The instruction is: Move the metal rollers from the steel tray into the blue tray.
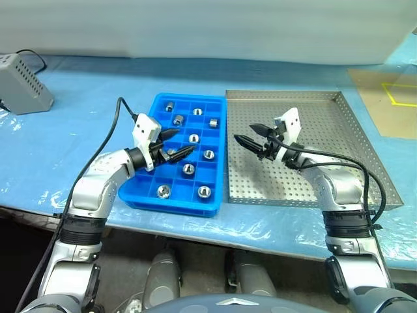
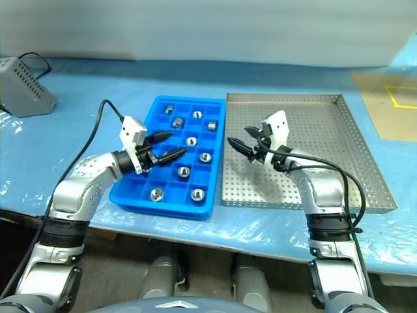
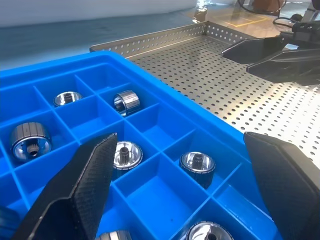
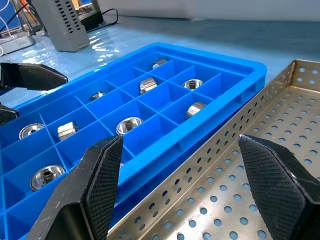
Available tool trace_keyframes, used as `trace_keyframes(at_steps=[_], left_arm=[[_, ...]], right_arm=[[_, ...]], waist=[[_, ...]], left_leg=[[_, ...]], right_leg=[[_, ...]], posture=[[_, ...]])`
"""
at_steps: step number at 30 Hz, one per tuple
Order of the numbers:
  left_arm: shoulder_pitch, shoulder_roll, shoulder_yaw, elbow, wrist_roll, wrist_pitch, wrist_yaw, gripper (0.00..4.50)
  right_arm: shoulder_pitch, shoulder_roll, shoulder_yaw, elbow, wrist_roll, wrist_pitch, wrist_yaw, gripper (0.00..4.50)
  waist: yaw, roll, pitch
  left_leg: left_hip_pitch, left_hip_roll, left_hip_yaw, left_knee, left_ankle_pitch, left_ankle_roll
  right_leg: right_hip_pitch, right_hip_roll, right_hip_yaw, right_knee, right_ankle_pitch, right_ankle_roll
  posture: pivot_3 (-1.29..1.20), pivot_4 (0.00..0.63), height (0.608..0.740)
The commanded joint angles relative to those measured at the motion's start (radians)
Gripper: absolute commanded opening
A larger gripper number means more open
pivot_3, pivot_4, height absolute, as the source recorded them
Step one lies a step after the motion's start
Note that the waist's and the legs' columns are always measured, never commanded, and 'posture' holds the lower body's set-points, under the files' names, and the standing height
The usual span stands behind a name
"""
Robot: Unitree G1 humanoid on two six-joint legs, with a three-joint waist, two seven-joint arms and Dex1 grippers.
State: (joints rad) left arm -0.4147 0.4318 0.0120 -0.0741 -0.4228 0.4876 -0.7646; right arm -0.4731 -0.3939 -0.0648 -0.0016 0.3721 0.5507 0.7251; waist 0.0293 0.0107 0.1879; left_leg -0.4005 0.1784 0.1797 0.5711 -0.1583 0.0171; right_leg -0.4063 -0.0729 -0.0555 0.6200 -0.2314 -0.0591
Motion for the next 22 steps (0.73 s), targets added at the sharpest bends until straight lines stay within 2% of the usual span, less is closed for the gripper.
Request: trace_keyframes(at_steps=[1, 22], left_arm=[[0.001, 0.012, 0.026, -0.041, -0.014, -0.010, 0.002, 4.28], [-0.096, -0.009, -0.013, 0.072, 0.005, -0.051, -0.054, 4.28]], right_arm=[[-0.018, -0.001, 0.002, -0.007, 0.011, -0.023, 0.006, 3.79], [0.072, -0.052, -0.042, -0.096, 0.029, -0.013, -0.029, 3.79]], waist=[[0.003, 0.000, 0.000], [-0.005, 0.000, 0.000]], left_leg=[[0.000, 0.000, 0.000, 0.000, 0.000, 0.000], [0.000, 0.000, 0.000, 0.000, 0.000, 0.000]], right_leg=[[0.000, 0.000, 0.000, 0.000, 0.000, 0.000], [0.000, 0.000, 0.000, 0.000, 0.000, 0.000]], posture=[[-0.12, 0.150, 0.740], [-0.23, 0.150, 0.740]])
